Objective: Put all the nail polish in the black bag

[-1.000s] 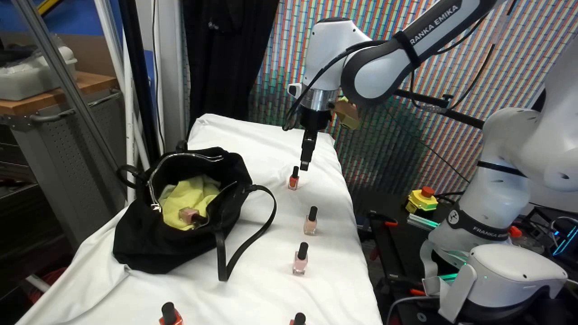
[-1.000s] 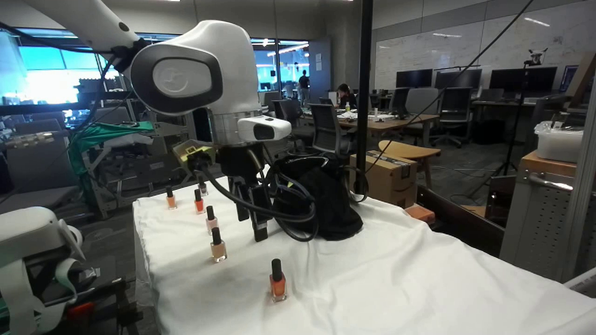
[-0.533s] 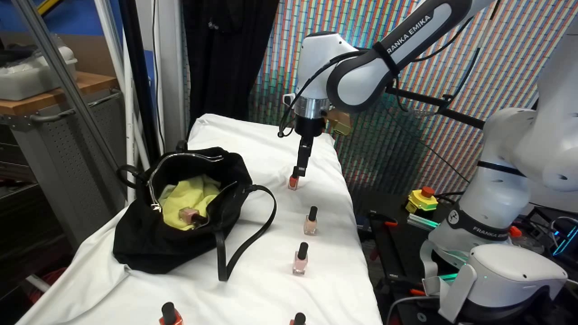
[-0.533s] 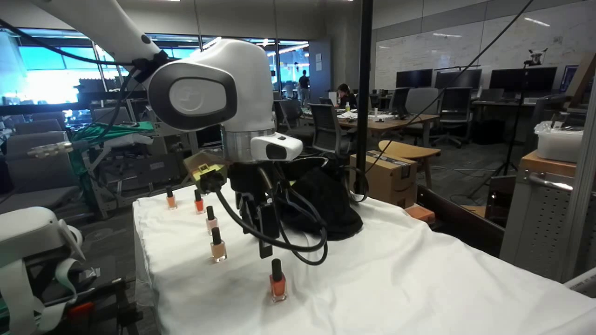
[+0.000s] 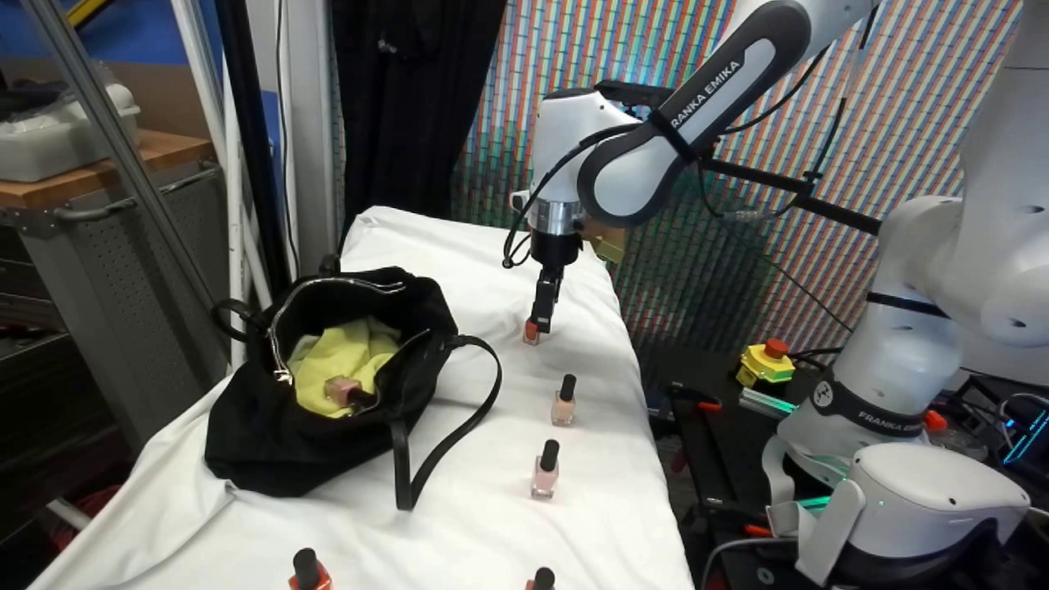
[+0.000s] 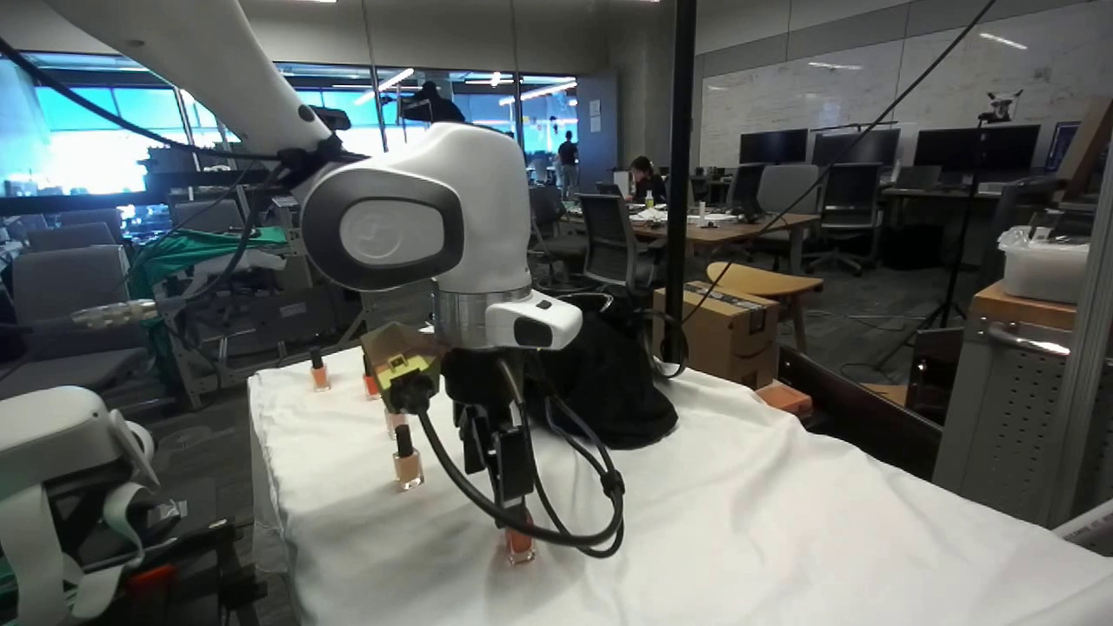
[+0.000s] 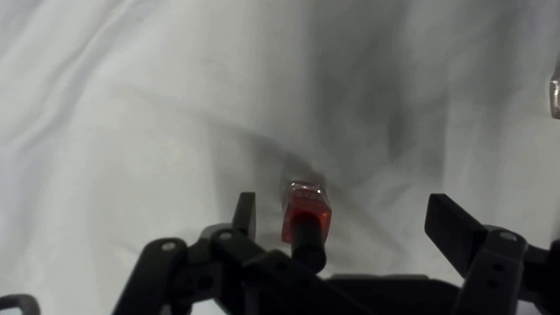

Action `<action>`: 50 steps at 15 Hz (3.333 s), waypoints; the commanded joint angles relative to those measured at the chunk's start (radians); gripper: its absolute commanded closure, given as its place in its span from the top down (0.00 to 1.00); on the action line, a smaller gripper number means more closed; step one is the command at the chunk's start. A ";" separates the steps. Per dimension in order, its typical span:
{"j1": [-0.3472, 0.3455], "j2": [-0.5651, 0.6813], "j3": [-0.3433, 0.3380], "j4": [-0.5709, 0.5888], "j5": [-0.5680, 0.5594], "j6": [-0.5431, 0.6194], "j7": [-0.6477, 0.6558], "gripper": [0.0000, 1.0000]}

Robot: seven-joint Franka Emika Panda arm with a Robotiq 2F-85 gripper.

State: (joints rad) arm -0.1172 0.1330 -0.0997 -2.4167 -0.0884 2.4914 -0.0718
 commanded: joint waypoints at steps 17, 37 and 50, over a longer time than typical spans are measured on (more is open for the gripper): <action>-0.042 0.186 0.000 0.060 0.081 0.201 -0.015 1.00; 0.031 0.022 0.003 0.022 -0.098 -0.020 -0.064 0.15; 0.174 -0.184 0.170 0.098 -0.489 -0.043 0.203 0.15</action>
State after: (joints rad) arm 0.0428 -0.0563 0.0366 -2.3575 -0.5136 2.4240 0.0671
